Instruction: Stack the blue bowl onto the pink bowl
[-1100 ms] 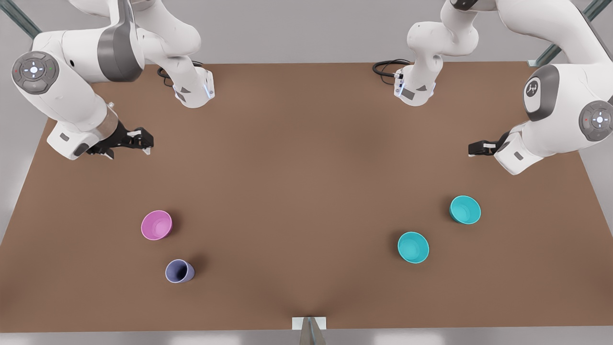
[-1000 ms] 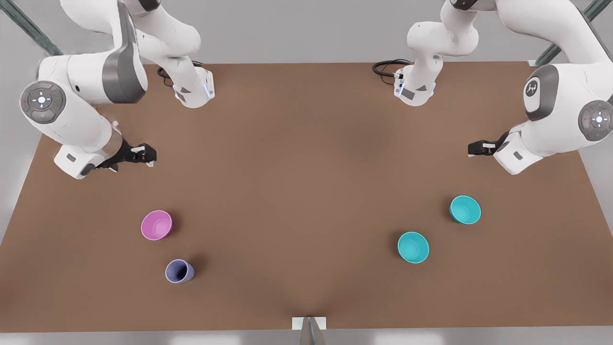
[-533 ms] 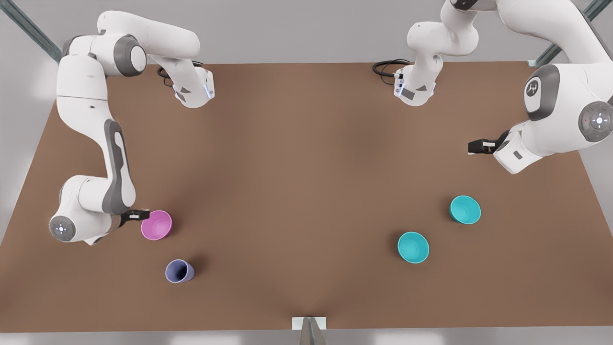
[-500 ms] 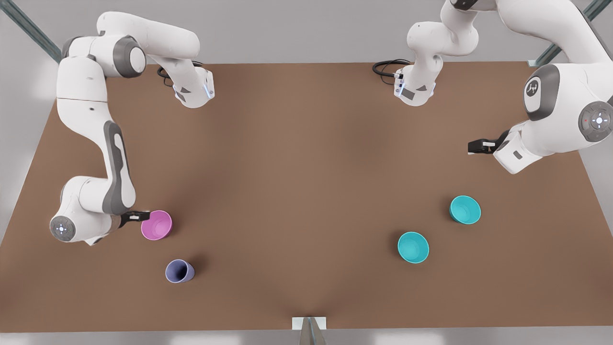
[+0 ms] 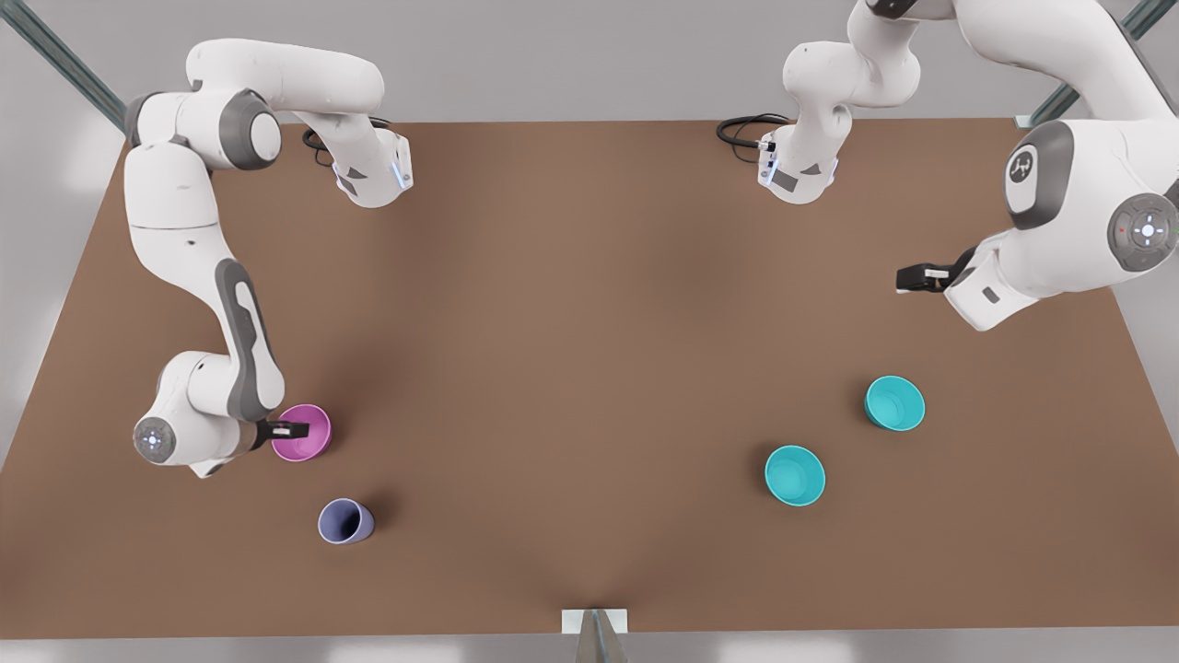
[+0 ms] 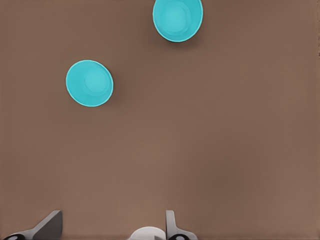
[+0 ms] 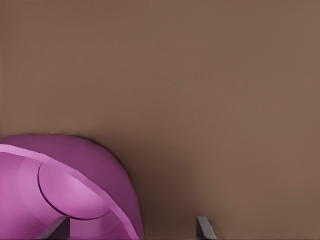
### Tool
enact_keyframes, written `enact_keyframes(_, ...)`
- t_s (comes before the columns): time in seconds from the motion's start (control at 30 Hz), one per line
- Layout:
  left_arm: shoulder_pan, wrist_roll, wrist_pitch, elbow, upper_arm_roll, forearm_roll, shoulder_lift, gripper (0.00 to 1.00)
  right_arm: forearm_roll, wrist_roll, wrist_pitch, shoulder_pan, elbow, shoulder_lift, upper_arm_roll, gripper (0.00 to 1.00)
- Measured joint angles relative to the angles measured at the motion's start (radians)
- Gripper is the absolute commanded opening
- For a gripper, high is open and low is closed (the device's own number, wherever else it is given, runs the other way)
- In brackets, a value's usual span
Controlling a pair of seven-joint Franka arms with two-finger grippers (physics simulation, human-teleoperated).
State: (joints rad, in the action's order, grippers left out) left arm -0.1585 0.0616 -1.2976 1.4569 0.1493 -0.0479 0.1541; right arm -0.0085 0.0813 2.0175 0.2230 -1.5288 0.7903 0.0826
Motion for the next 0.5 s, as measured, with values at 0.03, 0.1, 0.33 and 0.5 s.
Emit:
enact_keyframes(0.03, -0.001, 0.0, 0.0, 0.0, -0.001, 0.0, -0.001, 1.0, 0.003, 0.0, 0.003, 0.0, 0.0, 0.0, 0.0, 0.54)
enact_keyframes(0.1, 0.0, 0.0, 0.004, -0.001, -0.004, 0.0, -0.001, 1.0, 0.009, 0.003, 0.005, 0.0, 0.001, 0.0, 0.001, 0.28)
enact_keyframes(0.33, 0.002, 0.0, 0.012, -0.001, -0.006, -0.005, -0.001, 1.0, 0.017, 0.02, -0.003, 0.001, 0.015, -0.012, 0.004, 0.21)
enact_keyframes(0.5, 0.012, 0.0, 0.014, -0.001, -0.003, -0.012, 0.002, 1.0, 0.025, 0.009, -0.056, -0.052, -0.128, -0.202, 0.076, 0.21)
